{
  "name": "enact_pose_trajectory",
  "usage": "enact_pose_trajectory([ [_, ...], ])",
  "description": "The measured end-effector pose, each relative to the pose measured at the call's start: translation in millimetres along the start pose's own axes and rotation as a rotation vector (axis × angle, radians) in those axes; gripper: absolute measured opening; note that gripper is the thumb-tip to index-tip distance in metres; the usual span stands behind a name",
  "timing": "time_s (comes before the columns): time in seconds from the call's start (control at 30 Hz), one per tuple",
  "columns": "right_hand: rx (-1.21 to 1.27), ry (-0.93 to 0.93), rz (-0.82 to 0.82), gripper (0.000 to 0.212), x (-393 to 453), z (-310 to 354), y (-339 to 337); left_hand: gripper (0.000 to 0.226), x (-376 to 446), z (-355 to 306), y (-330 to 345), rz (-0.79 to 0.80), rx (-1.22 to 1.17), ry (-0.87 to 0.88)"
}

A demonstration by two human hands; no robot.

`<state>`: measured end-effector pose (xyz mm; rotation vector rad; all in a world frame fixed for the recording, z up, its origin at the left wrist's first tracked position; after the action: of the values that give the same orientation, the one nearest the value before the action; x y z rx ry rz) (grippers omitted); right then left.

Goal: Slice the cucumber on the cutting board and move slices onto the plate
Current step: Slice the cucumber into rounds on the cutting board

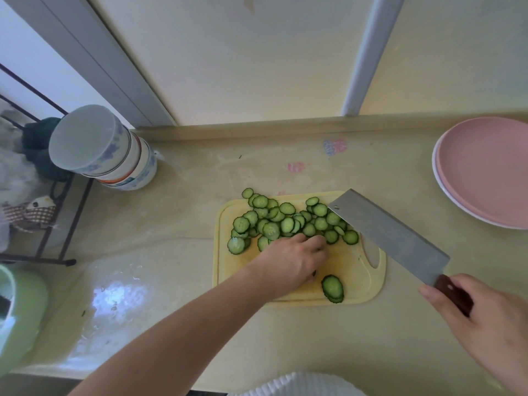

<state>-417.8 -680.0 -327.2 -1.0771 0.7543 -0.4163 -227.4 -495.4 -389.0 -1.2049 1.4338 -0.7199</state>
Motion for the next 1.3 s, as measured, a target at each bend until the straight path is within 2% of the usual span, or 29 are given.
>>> enact_pose_trajectory([
  [0.2, 0.008, -0.008, 0.011, 0.062, 2, 0, 3, 0.048, 7, 4, 0, 0.096, -0.056, -0.073],
  [0.37, 0.005, -0.009, 0.008, 0.061, 3, -1, 2, 0.027, 5, 5, -4, 0.164, -0.043, -0.030],
  [0.57, -0.006, -0.007, 0.002, 0.062, 1, 0, 0, 0.023, 5, 0, -6, 0.237, 0.006, 0.011],
  [0.7, -0.003, -0.011, -0.006, 0.064, 2, -2, 0, 0.015, 3, -7, -5, 0.232, -0.007, 0.105],
  [0.93, -0.002, -0.008, -0.026, 0.065, 3, -3, -3, 0.027, -1, -6, -9, 0.215, -0.084, 0.119],
  [1.03, -0.008, -0.016, -0.026, 0.062, 4, -3, -3, 0.016, -7, 10, -20, 0.184, -0.308, 0.029],
  [1.17, -0.005, -0.027, -0.020, 0.065, 4, -3, -2, 0.015, -40, 76, -41, -0.059, -0.585, -0.272],
  [1.23, -0.008, -0.034, -0.013, 0.065, 4, -3, -2, 0.017, -60, 109, -37, -0.127, -0.626, -0.403],
  [1.3, -0.018, -0.035, -0.008, 0.066, 3, -3, -2, 0.021, -72, 128, -29, -0.155, -0.609, -0.446],
])
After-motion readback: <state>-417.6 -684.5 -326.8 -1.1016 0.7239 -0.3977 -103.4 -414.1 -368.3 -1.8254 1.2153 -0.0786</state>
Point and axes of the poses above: each hand's wrist, its own x-axis towards the middle knuckle, its own y-axis out of the palm, z = x × y, the point moved 8 cm from there along x, towards the middle knuckle, and after that the axes turned 10 degrees about z, right-handed, at the moved point
